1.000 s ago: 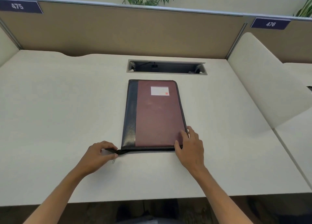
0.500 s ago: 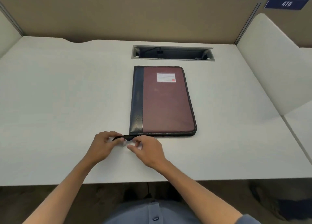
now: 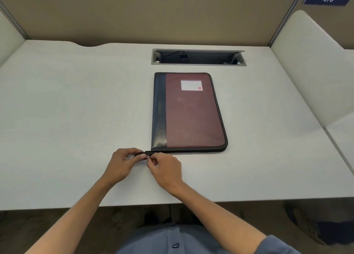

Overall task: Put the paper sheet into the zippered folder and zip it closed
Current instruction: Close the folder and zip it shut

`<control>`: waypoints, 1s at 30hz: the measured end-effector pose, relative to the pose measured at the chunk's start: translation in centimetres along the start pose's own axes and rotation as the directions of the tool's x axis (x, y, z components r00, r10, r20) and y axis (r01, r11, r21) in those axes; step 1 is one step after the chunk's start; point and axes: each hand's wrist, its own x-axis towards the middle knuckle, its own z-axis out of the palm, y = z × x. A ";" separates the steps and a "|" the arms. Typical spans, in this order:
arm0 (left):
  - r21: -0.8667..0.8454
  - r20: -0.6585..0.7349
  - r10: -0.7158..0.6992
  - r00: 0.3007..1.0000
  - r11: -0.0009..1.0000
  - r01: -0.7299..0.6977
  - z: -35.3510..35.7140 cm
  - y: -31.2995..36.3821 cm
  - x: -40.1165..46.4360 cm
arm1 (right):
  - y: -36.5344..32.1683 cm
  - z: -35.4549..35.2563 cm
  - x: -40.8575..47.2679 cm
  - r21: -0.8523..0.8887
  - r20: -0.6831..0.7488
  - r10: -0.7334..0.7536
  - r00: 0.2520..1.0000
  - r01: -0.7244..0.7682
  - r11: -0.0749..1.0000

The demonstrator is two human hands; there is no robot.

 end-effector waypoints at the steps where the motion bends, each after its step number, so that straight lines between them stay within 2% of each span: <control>1: 0.016 -0.006 0.007 1.000 1.000 -0.007 0.0 -0.1 0.1 | 0.0 0.0 0.0 -0.017 0.002 -0.022 1.000 0.022 1.000; 5: 0.063 -0.077 -0.007 0.997 0.998 0.012 0.3 -0.7 0.4 | 0.5 0.0 0.2 -0.105 -0.051 -0.091 0.995 0.085 0.991; 13: 0.021 -0.195 -0.045 0.980 0.999 0.050 1.4 -0.7 0.6 | 4.0 -3.0 0.9 -0.279 -0.139 -0.100 0.985 0.058 0.959; 24: 0.081 -0.266 -0.059 0.962 0.993 0.084 2.0 -0.5 0.7 | 9.1 -7.4 -0.2 -0.317 -0.207 -0.045 0.977 -0.024 0.948; 30: 0.082 -0.288 -0.077 0.954 0.991 0.105 2.3 -0.1 0.6 | 12.0 -10.0 -1.4 -0.278 -0.242 0.010 0.970 -0.079 0.957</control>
